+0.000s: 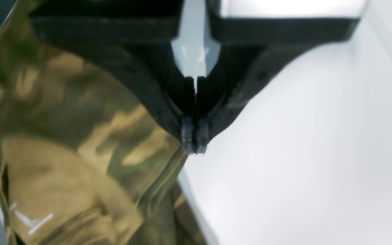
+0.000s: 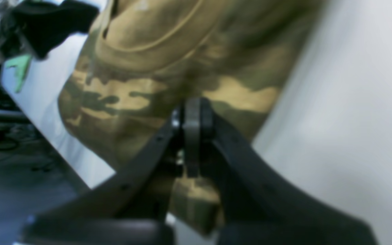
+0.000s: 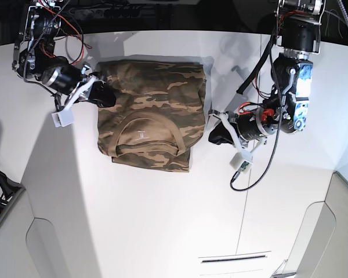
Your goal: Fold the T-shirt properly
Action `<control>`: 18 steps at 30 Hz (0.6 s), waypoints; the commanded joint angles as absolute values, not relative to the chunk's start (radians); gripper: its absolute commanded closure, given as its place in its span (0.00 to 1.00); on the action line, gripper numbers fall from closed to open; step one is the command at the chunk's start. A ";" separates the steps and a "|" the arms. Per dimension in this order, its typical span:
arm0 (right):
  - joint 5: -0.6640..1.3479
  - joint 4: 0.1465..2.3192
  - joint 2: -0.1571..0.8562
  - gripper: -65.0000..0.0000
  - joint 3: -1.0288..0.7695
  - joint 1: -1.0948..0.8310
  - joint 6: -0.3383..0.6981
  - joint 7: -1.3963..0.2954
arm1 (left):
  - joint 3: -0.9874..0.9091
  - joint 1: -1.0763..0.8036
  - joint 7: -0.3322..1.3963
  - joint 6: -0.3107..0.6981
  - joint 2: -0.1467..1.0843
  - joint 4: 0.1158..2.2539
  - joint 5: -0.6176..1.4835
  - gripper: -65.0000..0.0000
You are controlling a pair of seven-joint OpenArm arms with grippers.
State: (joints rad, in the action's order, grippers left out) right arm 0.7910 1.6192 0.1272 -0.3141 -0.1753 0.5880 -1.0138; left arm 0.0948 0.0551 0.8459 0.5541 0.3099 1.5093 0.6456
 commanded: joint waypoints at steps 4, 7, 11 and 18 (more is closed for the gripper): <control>0.814 1.716 0.177 1.00 -0.361 -0.231 0.598 -1.044 | 0.059 -0.054 0.842 0.562 0.357 1.646 0.667 1.00; 0.852 1.757 0.239 1.00 -0.360 -0.304 0.598 -1.052 | -0.012 -0.176 0.867 0.562 0.371 1.745 0.676 1.00; 0.952 1.778 0.334 1.00 -0.355 -0.398 0.599 -1.079 | -0.155 -0.372 0.908 0.583 0.365 1.864 0.746 1.00; 0.954 1.778 0.444 1.00 -0.325 -0.532 0.598 -1.085 | -0.299 -0.732 0.910 0.615 0.351 1.970 0.745 1.00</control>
